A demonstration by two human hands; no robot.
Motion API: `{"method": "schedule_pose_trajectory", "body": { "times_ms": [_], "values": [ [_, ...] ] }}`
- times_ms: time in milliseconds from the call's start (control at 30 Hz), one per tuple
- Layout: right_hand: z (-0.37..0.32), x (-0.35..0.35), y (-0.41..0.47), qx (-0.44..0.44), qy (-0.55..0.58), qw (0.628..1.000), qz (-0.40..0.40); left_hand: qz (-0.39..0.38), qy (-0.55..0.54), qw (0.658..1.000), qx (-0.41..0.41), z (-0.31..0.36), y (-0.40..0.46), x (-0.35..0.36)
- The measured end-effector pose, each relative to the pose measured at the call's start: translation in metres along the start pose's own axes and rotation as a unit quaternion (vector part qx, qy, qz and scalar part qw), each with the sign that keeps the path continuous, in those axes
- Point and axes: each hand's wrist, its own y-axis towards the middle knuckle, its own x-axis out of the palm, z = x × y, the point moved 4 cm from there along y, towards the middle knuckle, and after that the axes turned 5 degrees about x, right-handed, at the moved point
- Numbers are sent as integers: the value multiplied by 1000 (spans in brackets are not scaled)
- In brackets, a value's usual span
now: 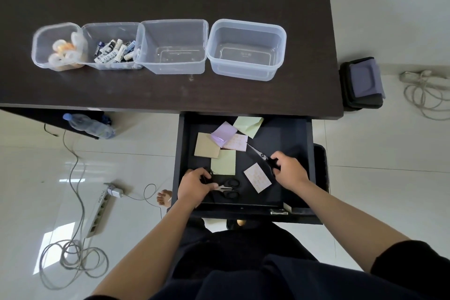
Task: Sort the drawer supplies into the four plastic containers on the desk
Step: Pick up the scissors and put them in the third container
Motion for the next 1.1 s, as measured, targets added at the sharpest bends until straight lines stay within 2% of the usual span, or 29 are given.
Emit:
{"method": "schedule_pose_trajectory", "body": {
  "times_ms": [167, 267, 400, 533, 767, 900, 967, 1100],
  "values": [
    [0, 2, -3, 0, 14, 1000, -1, 13, 15, 1000, 18, 3, 7, 0],
    [0, 4, -4, 7, 18, 1000, -4, -6, 46, 998, 47, 7, 10, 4],
    [0, 6, -3, 12, 22, 1000, -10, -83, 109, 984, 117, 19, 12, 14],
    [0, 7, -4, 16, 30, 999, -17, -179, 161, 950, 200, 40, 8, 30],
    [1, 9, -9, 16, 33, 999, -29, -237, 85, 948, 196, 47, 6, 50],
    [3, 10, -11, 18, 41, 999, -27, -220, 12, 965, 145, 43, 2, 54],
    [3, 11, -12, 18, 46, 998, -26, -192, 39, 971, 137, 38, 3, 53],
    [3, 14, -15, 17, 50, 998, -26, -195, 200, 952, 121, 22, 5, 52]
  ]
}}
